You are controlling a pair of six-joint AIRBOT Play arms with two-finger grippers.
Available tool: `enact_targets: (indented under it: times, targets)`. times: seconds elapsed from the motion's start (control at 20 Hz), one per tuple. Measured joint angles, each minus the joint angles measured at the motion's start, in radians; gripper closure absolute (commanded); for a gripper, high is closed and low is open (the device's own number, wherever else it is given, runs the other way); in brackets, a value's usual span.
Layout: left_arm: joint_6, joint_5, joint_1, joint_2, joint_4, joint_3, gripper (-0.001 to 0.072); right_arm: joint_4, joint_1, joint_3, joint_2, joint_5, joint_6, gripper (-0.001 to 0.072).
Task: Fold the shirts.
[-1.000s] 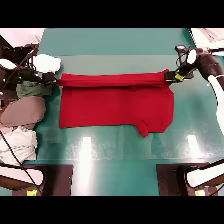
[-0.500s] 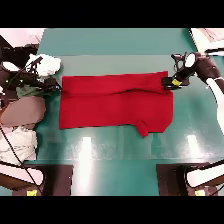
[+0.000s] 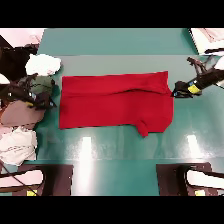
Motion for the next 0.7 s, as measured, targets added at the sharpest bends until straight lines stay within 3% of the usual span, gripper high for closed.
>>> enact_targets:
  times: [0.25, 0.55, 0.6, 0.65, 0.7]
  targets:
    - [-0.003, 0.057, 0.005, 0.093, 0.008, -0.224, 0.0343, 0.066, -0.04, -0.151, 0.121, -0.02, -0.04, 0.0396]
    - [-0.003, 0.093, 0.006, 0.115, -0.04, -0.33, 0.0346, 0.083, -0.048, -0.206, 0.189, -0.036, -0.051, 0.0396]
    - [-0.003, 0.1, 0.006, 0.115, -0.048, -0.338, 0.0409, 0.083, -0.049, -0.208, 0.196, -0.036, -0.052, 0.0396]
    - [-0.002, 0.115, 0.006, 0.116, -0.056, -0.346, 0.0634, 0.08, -0.049, -0.21, 0.201, -0.035, -0.052, 0.0396]
    - [0.003, 0.135, 0.006, 0.115, -0.06, -0.353, 0.0655, 0.07, -0.049, -0.212, 0.205, -0.034, -0.053, 0.0395]
